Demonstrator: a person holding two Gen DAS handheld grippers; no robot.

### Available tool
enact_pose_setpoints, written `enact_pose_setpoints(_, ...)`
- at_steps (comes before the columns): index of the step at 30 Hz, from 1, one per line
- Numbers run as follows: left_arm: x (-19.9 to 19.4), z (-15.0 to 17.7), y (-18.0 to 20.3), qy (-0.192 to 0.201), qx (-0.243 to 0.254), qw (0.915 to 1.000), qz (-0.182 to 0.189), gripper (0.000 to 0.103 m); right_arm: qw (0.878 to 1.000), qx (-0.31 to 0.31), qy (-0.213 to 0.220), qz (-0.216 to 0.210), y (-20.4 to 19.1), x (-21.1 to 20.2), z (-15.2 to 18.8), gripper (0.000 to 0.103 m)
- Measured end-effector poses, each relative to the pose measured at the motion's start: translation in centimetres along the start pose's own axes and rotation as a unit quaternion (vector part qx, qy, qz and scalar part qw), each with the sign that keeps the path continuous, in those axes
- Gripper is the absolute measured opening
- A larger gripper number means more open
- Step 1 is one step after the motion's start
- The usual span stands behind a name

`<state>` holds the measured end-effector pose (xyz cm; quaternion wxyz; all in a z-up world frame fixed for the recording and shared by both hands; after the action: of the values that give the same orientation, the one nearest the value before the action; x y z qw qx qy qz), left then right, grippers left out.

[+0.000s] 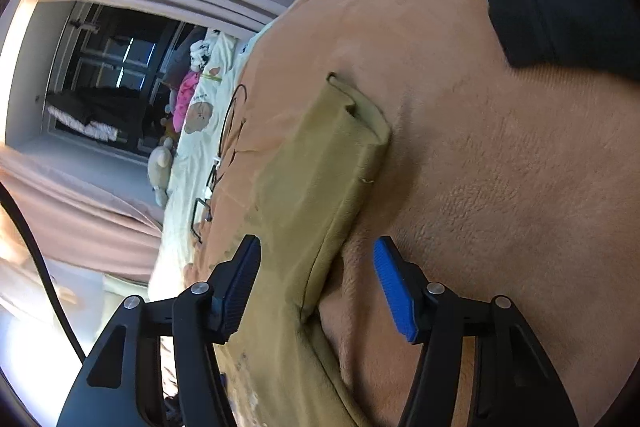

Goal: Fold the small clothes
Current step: 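Grasp the other shirt side and sleeve with the right tool, lift, then fold the held side over onto the shirt body with the right tool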

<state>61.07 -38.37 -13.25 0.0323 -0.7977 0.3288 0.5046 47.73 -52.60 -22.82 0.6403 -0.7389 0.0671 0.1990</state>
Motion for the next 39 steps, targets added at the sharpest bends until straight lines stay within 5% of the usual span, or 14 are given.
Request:
enact_pose_setpoints(11,4.1,-0.9,3.4,-0.022,-0.011,0.9988,0.042,0.03,0.999,0.006,0.041,-0.001,0.7,0.1,-1.4,0.036)
enact_pose_setpoints(16,5.0,-1.6,4.8,-0.025,-0.007,0.9984,0.051,0.024,0.998,-0.011,0.055,0.023,0.6,-1.0,-0.5,0.001)
enact_pose_setpoints(30,7.0,-1.8,9.2,-0.044,-0.003,0.9929,0.111,0.013,0.993,-0.107,0.011,-0.039,-6.0,-2.8,1.8,0.001)
enact_pose_setpoints(39,9.2,-1.6,9.3,-0.062,-0.031,0.9893,0.129,0.01,0.994,-0.093,-0.033,-0.056,-5.6,-1.8,1.6,0.001)
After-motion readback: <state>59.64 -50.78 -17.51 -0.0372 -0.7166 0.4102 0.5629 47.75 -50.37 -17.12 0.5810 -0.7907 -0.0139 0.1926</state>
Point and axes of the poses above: each gripper's, at about its wrist camera, not at the fingertips, and x roughly the way its jaws point, y to its right, z to its underside, the point moved 1 cm from there along x, roughly the way its jaws point, and after that the axes turned 8 degrees about x, right-handed, at the moved point
